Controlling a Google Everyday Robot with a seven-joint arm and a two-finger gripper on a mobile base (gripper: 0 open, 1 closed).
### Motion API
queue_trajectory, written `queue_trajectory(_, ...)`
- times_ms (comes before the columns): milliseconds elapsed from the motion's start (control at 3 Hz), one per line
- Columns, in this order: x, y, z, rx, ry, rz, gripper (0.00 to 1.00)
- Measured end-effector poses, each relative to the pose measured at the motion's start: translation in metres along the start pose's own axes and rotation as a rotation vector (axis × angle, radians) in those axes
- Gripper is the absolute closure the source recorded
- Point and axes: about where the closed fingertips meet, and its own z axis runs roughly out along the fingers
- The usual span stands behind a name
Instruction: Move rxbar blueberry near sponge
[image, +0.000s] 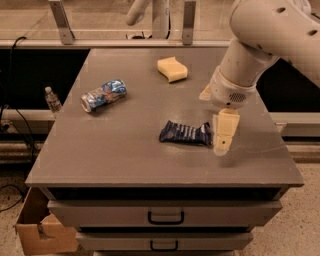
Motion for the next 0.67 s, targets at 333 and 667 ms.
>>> queue_trajectory(333, -0.005, -0.001, 0.020, -0.019, 0.003, -0.020, 0.00)
queue_trajectory(667, -0.015, 0.000, 0.030, -0.001, 0.010, -0.049, 0.00)
